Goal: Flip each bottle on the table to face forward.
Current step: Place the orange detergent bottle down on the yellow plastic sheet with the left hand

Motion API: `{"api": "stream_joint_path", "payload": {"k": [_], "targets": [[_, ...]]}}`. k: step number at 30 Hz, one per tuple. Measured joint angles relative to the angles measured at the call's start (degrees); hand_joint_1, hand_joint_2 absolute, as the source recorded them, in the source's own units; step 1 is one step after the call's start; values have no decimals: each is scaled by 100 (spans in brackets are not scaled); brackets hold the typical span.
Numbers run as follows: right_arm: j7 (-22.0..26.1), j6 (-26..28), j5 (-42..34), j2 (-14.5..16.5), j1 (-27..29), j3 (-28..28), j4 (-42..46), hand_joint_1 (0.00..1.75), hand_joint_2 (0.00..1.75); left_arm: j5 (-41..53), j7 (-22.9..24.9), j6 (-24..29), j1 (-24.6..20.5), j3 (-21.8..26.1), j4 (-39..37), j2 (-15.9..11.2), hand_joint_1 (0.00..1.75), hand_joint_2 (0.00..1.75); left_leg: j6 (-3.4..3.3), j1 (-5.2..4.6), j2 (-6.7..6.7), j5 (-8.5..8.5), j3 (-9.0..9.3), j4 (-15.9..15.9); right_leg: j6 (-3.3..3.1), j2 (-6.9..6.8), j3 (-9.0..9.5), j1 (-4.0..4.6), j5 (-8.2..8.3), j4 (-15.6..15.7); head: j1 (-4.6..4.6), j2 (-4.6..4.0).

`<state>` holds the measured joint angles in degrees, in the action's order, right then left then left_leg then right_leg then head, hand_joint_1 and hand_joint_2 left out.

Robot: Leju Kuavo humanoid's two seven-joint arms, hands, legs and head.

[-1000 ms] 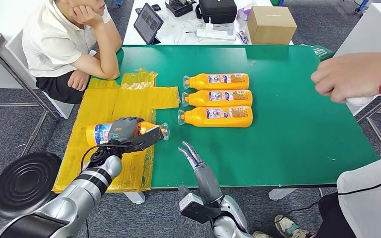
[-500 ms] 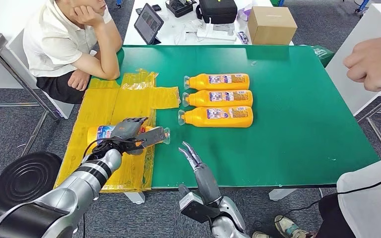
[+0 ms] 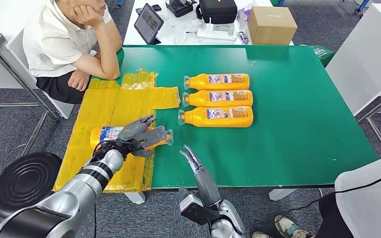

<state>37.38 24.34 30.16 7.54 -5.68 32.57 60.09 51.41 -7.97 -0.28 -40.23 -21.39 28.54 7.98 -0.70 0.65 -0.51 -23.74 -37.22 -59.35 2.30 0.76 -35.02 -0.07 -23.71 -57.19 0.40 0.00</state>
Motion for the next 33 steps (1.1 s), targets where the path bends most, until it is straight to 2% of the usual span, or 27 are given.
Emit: {"api": "stream_joint_path", "payload": {"k": [3, 9, 16, 20, 24, 28, 33], "targets": [[7, 35, 2, -2, 29, -27, -16, 0, 0, -679, -378, 87, 328, -8, 463, -24, 0, 175, 0, 0, 0, -1, -3, 0, 0, 0, -2, 0, 0, 0, 1, 0], [29, 150, 4, -26, 125, -64, -37, 0, 0, -1928, -865, 690, 1263, -7, 1940, -186, 0, 175, 4, 1, 1, -4, -8, 0, -1, 1, -9, 1, -4, 0, 1, 0], [45, 384, 2, -110, 266, -108, -36, 0, 0, -3516, -1353, 491, 2465, 119, 3705, -389, 0, 175, 4, 0, 0, -7, -14, 1, -2, 1, -15, 0, -6, 1, 1, 0], [-32, 518, 111, -175, 303, -131, -27, 0, 175, -3905, -1416, 353, 2833, 200, 4288, -462, 0, 175, 4, 0, -1, -7, -15, 1, -2, 0, -16, 0, -6, 1, 0, 0], [-364, 961, 632, -357, 300, -257, -10, 0, 175, -4695, -1446, 194, 3204, 310, 4849, -467, 0, 175, 3, 0, 0, -7, -14, 1, -1, 0, -15, -1, -5, 1, -1, 0], [-599, 1100, 1012, -560, 265, -508, 2, 0, 175, -5083, -1423, 197, 3472, 325, 5235, -456, 0, 175, 3, -2, -5, -7, -16, 0, 0, -1, -14, -3, -4, 1, 1, 0], [-1046, 1222, 1581, -967, -7, -1001, -63, 0, 175, -5547, -1441, 493, 3826, 303, 5663, -264, 0, 175, 1, -10, -5, -8, -16, 0, 1, -1, -14, -11, -3, 2, 0, 0]]}}
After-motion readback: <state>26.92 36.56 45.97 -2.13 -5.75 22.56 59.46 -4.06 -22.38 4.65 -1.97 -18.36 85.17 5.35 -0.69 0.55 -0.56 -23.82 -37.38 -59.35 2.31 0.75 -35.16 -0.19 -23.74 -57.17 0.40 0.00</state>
